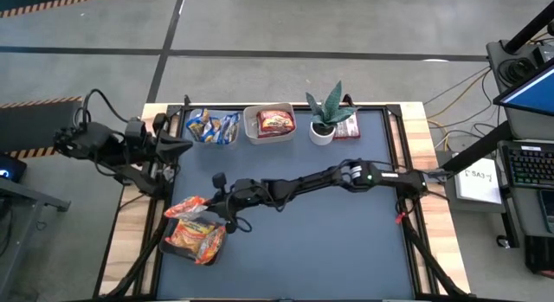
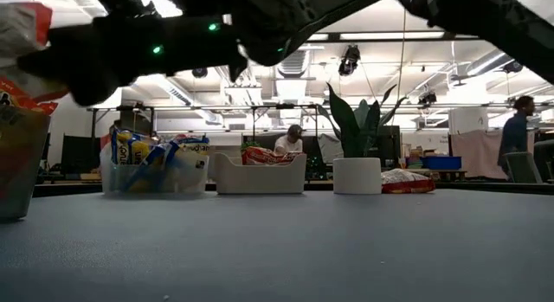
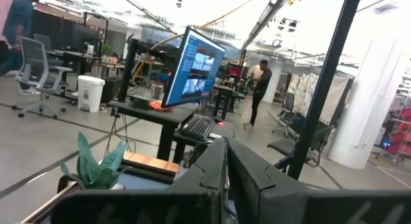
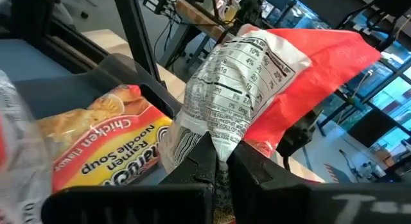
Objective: Sort Maruchan noodles
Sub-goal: Put the orange noodle pack into the black bin
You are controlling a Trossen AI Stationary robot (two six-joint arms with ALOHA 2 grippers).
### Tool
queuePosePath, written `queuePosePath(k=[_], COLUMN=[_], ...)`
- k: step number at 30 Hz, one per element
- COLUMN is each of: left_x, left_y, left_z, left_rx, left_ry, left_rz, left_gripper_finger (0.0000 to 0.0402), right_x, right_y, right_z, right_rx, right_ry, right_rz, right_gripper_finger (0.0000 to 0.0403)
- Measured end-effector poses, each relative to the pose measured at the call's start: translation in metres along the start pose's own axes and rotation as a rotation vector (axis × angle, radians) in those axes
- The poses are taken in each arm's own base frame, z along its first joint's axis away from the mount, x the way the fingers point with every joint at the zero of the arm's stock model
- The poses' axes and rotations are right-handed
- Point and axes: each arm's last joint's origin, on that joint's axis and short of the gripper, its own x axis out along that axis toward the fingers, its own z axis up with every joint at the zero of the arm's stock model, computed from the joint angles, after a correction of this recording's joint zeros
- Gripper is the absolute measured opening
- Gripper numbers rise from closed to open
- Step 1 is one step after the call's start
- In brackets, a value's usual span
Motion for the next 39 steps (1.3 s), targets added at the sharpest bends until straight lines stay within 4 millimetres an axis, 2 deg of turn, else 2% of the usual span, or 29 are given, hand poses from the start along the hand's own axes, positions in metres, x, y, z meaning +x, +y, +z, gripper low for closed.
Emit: queuePosePath(k=[5, 15, 24, 29, 39], left_x=[0.003, 0.007, 0.011, 0.015, 0.029], left_y=[-0.001, -0.003, -0.005, -0.006, -0.012], left_z=[-0.002, -0.006, -0.009, -0.011, -0.023], left_rx=[0.007, 0.021, 0.033, 0.037, 0.061], left_ry=[0.012, 0.038, 0.056, 0.068, 0.136], left_rz=[0.002, 0.006, 0.009, 0.011, 0.024], left_gripper_finger=[0.0, 0.0, 0.0, 0.0, 0.0], right_x=[0.009, 0.011, 0.011, 0.01, 0.003], right_y=[-0.001, 0.003, 0.023, 0.037, 0.052], right_z=[0.0, -0.001, 0.01, 0.016, 0.034], right_rx=[-0.004, 0.007, -0.045, -0.149, -0.232], right_ry=[0.002, 0.037, 0.039, 0.111, 0.243], right_rz=[-0.009, 0.02, 0.058, 0.047, -0.008], right_gripper_finger=[0.0013, 0.0015, 0.0071, 0.0096, 0.0107])
